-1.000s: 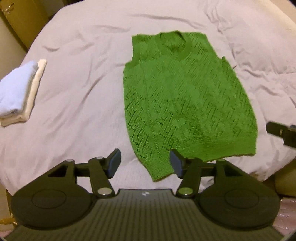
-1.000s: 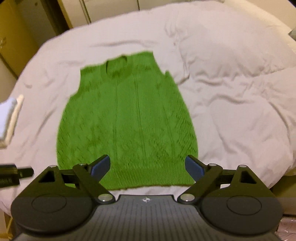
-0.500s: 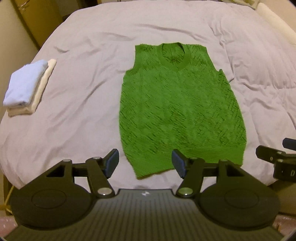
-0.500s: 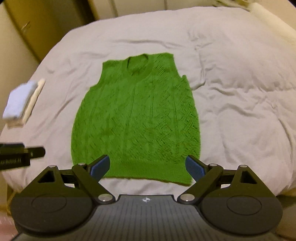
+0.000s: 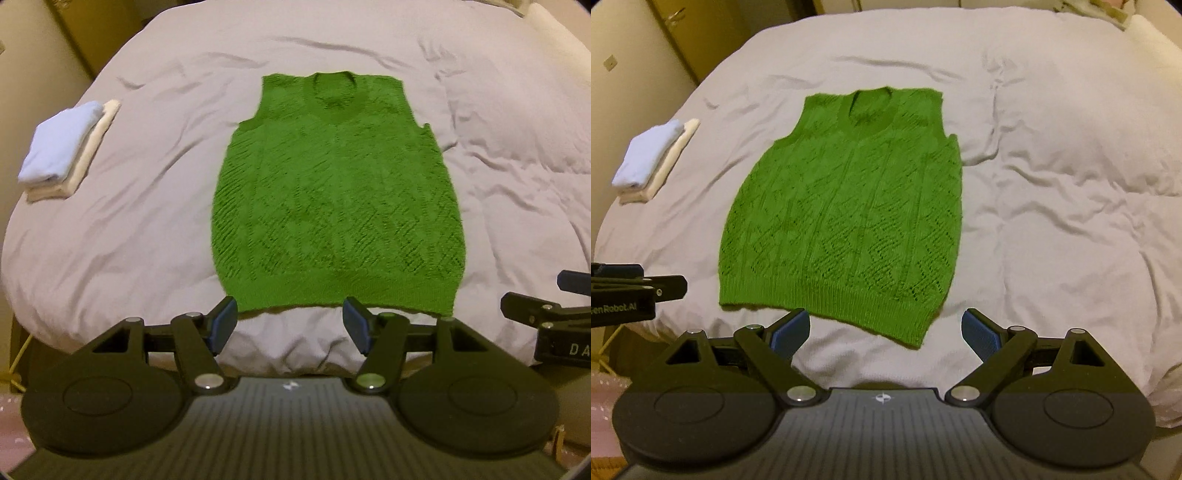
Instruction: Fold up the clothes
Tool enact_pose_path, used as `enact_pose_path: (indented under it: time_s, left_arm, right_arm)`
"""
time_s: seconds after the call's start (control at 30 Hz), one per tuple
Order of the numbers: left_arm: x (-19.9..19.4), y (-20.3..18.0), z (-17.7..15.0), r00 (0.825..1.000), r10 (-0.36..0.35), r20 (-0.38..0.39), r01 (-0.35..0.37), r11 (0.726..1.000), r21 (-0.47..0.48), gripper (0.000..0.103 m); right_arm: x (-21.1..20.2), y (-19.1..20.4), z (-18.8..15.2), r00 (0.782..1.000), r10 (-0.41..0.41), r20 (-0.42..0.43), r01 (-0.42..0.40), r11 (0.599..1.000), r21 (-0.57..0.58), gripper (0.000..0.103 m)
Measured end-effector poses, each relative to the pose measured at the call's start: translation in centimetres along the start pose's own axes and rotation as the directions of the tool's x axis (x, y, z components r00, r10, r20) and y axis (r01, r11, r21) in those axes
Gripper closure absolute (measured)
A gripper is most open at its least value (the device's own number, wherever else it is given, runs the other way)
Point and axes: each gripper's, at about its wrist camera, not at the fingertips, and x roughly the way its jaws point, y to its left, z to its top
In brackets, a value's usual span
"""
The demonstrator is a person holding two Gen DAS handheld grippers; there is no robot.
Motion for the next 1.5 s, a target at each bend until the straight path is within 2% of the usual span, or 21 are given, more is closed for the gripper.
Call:
enact_pose_path:
  time_s: [0.1, 0.17, 0.27, 0.53, 0.73, 0.93, 1.07, 1.17, 1.33, 1.5]
  left_arm:
    - [-0.1, 0.5, -0.3, 1.000, 0.008, -0.004, -0.008, 1.000, -0.015, 0.044]
    - [0.0, 0.9, -0.5, 1.000, 0.010, -0.008, -0.010, 1.000, -0.018, 0.043]
    - [0.3, 1.9, -0.6, 1.000, 0.007, -0.008, -0.007, 1.000, -0.025, 0.044]
    - [1.9, 5.3, 0.0, 1.000, -0.020, -0.010, 0.019, 0.999, -0.033, 0.043]
    - [3.4, 7.6, 1.6, 0.999, -0.047, 0.014, 0.047, 0.998, 0.031, 0.043]
    - [4.3, 9.9, 3.6, 0.997, -0.074, 0.027, 0.070, 0.990, 0.119, 0.043]
    - [5.1, 11.1, 4.1, 0.994, -0.105, 0.000, 0.103, 0.979, 0.174, 0.040]
    - [6.2, 11.8, 3.9, 0.992, -0.117, -0.037, 0.122, 0.972, 0.200, 0.040]
    - [7.8, 12.9, 3.5, 0.987, -0.125, -0.101, 0.144, 0.966, 0.213, 0.040]
    - [9.7, 13.1, 3.3, 0.981, -0.126, -0.147, 0.156, 0.965, 0.211, 0.040]
  right_arm:
    - [0.0, 0.4, 0.1, 1.000, 0.012, 0.000, -0.012, 1.000, -0.017, 0.011]
    - [0.2, 0.8, 0.1, 1.000, 0.013, 0.000, -0.013, 1.000, -0.025, 0.006]
    - [0.5, 1.3, 0.2, 1.000, 0.015, -0.001, -0.015, 0.999, -0.037, 0.005]
    - [0.7, 1.8, 0.6, 0.999, -0.037, 0.030, 0.037, 0.999, 0.003, 0.004]
    - [2.2, 1.4, 0.8, 0.995, -0.088, 0.049, 0.082, 0.991, 0.110, 0.004]
    - [3.2, 3.6, 0.7, 0.991, -0.125, 0.056, 0.112, 0.975, 0.193, 0.004]
    - [3.0, 5.6, 0.0, 0.988, -0.148, 0.051, 0.132, 0.963, 0.235, 0.004]
    - [3.5, 6.8, -0.8, 0.986, -0.166, 0.017, 0.156, 0.952, 0.265, 0.004]
    - [4.8, 8.1, -1.6, 0.984, -0.174, -0.045, 0.179, 0.939, 0.292, 0.004]
    - [5.6, 8.6, -0.9, 0.983, -0.176, -0.043, 0.181, 0.942, 0.282, 0.004]
